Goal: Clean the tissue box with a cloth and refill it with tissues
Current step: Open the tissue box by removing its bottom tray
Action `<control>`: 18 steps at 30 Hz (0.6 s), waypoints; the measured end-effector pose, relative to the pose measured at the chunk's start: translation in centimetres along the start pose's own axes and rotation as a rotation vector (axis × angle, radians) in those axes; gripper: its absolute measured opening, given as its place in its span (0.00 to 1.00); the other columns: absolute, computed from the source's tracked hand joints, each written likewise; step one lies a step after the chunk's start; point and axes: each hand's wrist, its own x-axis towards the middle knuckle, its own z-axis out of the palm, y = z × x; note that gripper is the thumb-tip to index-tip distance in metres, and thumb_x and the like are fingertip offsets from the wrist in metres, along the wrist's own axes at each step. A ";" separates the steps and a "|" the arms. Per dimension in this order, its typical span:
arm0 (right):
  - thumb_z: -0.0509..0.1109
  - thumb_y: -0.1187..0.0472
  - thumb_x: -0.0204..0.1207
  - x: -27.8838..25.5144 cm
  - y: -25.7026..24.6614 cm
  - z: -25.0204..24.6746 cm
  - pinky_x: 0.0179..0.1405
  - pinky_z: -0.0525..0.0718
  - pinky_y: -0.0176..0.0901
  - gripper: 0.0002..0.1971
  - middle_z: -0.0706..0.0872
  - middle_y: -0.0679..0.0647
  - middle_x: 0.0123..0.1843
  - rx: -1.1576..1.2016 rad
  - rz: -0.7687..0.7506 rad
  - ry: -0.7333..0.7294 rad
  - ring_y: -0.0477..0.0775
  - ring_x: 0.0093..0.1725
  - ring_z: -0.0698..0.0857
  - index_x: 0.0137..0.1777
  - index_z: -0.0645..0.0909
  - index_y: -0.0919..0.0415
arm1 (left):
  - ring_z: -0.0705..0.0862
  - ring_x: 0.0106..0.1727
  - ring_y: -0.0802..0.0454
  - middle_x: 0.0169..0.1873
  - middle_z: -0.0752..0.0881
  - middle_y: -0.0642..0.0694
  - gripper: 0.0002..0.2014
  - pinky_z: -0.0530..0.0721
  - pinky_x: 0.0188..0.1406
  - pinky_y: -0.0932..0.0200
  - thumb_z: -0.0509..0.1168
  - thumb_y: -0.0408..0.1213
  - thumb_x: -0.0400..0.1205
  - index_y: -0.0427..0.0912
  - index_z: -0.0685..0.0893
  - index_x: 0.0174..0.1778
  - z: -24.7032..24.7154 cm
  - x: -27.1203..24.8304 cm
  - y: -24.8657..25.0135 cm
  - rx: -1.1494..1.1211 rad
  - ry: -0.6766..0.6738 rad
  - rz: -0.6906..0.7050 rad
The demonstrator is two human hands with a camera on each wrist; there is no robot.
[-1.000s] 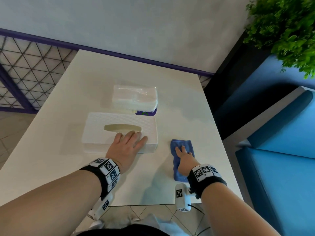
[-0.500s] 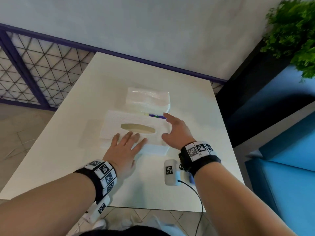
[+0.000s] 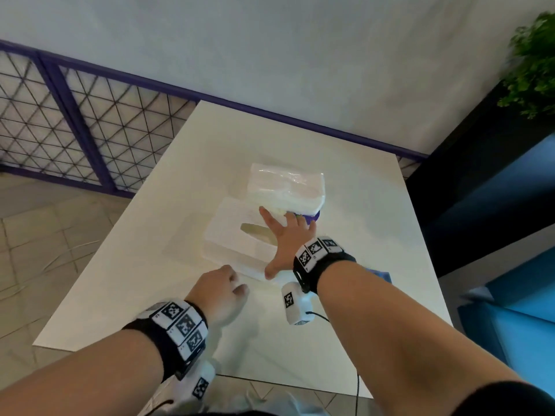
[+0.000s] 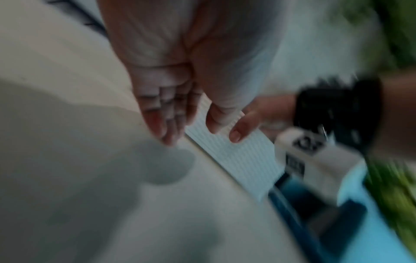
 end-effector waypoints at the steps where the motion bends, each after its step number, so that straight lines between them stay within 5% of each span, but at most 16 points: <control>1: 0.81 0.35 0.45 -0.2 0.0 -0.1 0.78 0.52 0.74 0.72 0.51 0.63 0.84 0.093 0.013 0.016 0.70 0.83 0.52 0.73 0.22 0.28 | 0.83 0.46 0.49 0.42 0.85 0.51 0.13 0.77 0.47 0.57 0.63 0.52 0.78 0.47 0.76 0.50 -0.5 0.4 -0.1 -0.120 -0.007 -0.121; 4: 0.81 0.37 0.43 -0.8 0.5 -0.8 0.77 0.63 0.68 0.71 0.58 0.57 0.83 0.413 -0.010 0.026 0.64 0.82 0.57 0.72 0.25 0.24 | 0.89 0.48 0.43 0.46 0.90 0.41 0.14 0.86 0.55 0.48 0.70 0.41 0.75 0.38 0.82 0.52 -2.1 1.3 -0.2 -0.667 0.005 -0.208; 6: 0.83 0.40 0.44 -1.3 0.9 -1.3 0.76 0.68 0.63 0.71 0.58 0.53 0.83 0.573 -0.042 0.009 0.60 0.82 0.59 0.73 0.27 0.23 | 0.90 0.47 0.46 0.44 0.91 0.41 0.08 0.88 0.52 0.55 0.69 0.29 0.77 0.39 0.84 0.51 -3.4 1.0 0.6 -0.875 0.031 -0.174; 8: 0.84 0.44 0.47 -1.7 1.2 -1.6 0.76 0.70 0.58 0.71 0.57 0.52 0.84 0.676 -0.056 -0.002 0.57 0.82 0.61 0.75 0.29 0.25 | 0.90 0.52 0.43 0.49 0.91 0.39 0.12 0.86 0.57 0.51 0.67 0.25 0.79 0.37 0.84 0.57 -3.9 0.8 1.3 -1.053 0.000 -0.143; 13: 0.85 0.48 0.52 -2.5 1.7 -1.4 0.75 0.70 0.51 0.70 0.56 0.49 0.85 0.788 -0.051 0.000 0.54 0.82 0.61 0.78 0.29 0.29 | 0.90 0.51 0.40 0.48 0.91 0.36 0.13 0.89 0.52 0.47 0.63 0.20 0.77 0.35 0.84 0.55 -4.3 0.3 2.8 -1.061 0.080 -0.149; 18: 0.84 0.44 0.48 -3.1 1.8 -1.0 0.72 0.74 0.55 0.70 0.57 0.49 0.84 0.818 -0.004 0.005 0.56 0.80 0.65 0.75 0.29 0.24 | 0.89 0.51 0.38 0.46 0.91 0.35 0.15 0.89 0.50 0.47 0.62 0.19 0.75 0.36 0.84 0.54 -4.3 -0.2 3.8 -1.049 0.089 -0.135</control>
